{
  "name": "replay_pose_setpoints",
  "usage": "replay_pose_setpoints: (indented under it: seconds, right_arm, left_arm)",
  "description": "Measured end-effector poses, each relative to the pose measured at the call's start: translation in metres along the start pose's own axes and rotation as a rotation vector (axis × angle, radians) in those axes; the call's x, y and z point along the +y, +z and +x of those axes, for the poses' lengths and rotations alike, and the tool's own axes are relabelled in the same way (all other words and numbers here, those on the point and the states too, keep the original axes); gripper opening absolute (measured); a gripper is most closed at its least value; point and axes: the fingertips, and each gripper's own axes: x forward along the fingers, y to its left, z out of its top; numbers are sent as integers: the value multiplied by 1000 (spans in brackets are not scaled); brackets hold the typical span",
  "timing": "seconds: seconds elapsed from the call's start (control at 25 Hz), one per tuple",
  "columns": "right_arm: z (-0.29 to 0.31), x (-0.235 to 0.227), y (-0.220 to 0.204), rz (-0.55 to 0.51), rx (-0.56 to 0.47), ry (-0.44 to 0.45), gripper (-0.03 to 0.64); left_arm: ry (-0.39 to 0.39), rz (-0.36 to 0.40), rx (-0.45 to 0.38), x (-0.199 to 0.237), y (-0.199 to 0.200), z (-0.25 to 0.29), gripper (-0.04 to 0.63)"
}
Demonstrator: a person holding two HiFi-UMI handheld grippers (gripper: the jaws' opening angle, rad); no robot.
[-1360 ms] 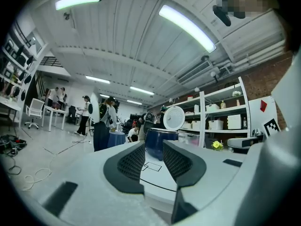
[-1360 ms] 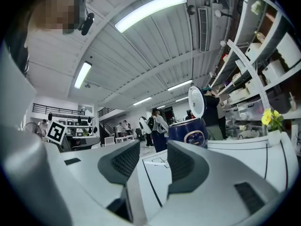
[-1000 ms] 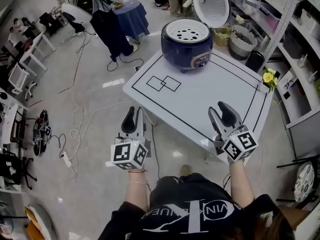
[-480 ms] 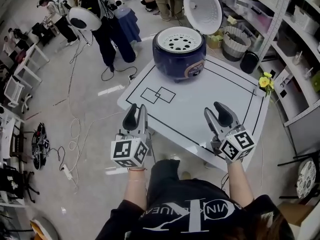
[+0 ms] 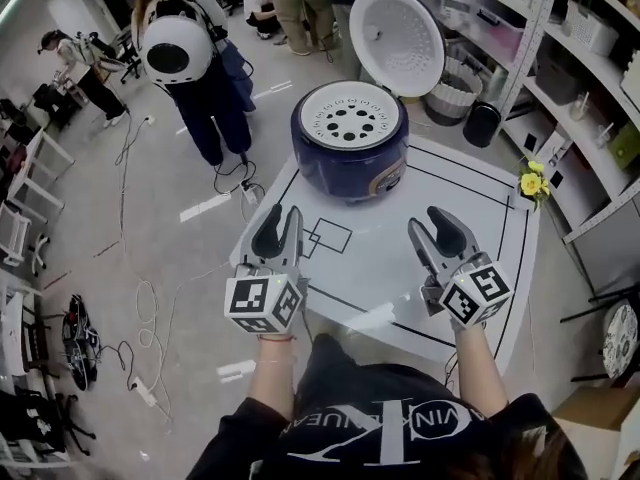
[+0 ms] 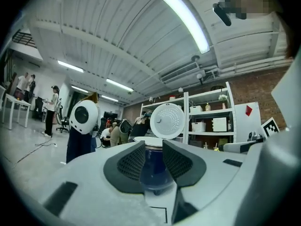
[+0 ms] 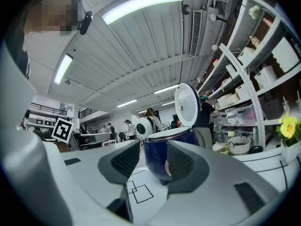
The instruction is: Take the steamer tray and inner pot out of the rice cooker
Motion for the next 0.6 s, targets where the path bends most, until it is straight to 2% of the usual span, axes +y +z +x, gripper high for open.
replay_pose_setpoints:
  seconds: [0.28,0.6]
  right_arm:
    - [57,-14,0,9,2,-79,164]
    - [106,-25,14,-14,16,-173,164]
  left_arm:
    - [-71,-10,31,40,3,62,87]
    - [-172,12,75,63,3,123,87]
